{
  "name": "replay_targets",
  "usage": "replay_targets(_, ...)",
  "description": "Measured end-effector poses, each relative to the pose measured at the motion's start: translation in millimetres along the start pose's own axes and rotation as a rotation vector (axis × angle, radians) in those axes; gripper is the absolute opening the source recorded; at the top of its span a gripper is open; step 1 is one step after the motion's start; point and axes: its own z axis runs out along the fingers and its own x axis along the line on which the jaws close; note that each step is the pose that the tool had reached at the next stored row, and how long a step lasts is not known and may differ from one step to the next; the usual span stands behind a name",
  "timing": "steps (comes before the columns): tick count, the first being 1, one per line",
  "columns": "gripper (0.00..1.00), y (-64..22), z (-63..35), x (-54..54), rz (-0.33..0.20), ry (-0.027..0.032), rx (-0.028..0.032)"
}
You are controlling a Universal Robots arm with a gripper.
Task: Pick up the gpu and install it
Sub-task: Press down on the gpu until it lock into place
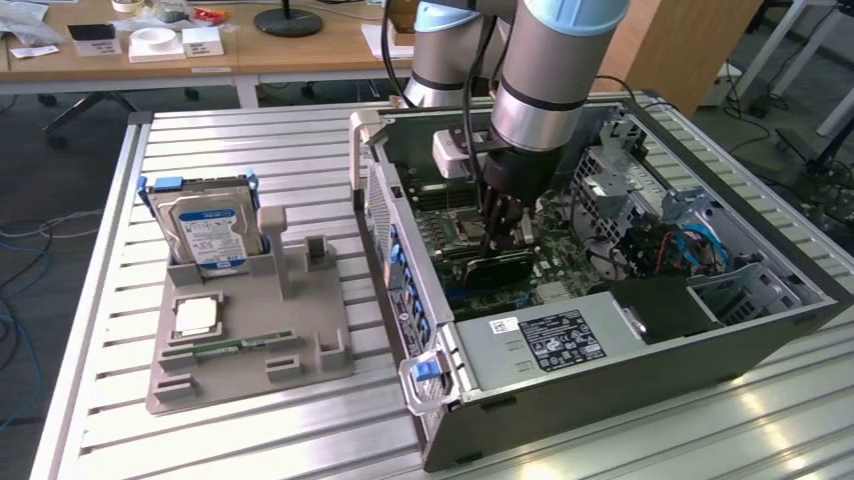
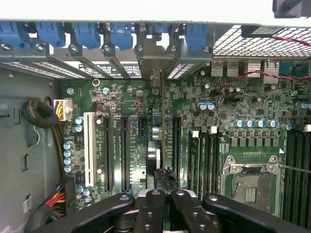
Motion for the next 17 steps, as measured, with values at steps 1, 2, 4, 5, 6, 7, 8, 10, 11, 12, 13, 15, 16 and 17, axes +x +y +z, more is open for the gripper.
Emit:
replay_targets(1,0.11,0.0,0.0,0.0,0.0,0.0001,0.0)
replay_targets(2,0.11,0.0,0.1,0.0,0.0,0.0002,0.0)
replay_targets(4,0.11,0.0,0.8,0.0,0.0,0.0,0.0001)
replay_targets(5,0.11,0.0,0.7,0.0,0.0,0.0001,0.0)
replay_targets(6,0.11,0.1,0.8,0.0,0.0,0.0,0.0)
replay_targets(7,0.11,0.1,0.7,0.0,0.0,0.0001,0.0)
replay_targets(8,0.11,0.1,0.9,0.0,0.0,0.0,0.0)
replay_targets(10,0.11,0.1,2.0,0.0,0.0,-0.0002,0.0002)
replay_targets(11,0.11,0.1,2.1,0.1,0.0,0.0,0.0001)
replay_targets(12,0.11,0.1,2.0,0.1,0.0,0.0001,0.0)
replay_targets(13,0.11,0.1,2.0,0.1,0.0,0.0002,0.0)
replay_targets(15,0.11,0.5,3.1,0.1,0.0,0.0,0.0)
replay_targets(16,0.11,0.5,3.2,0.1,0.0,-0.0001,0.0001)
replay_targets(17,0.11,0.8,3.7,0.1,0.0,-0.0002,0.0003)
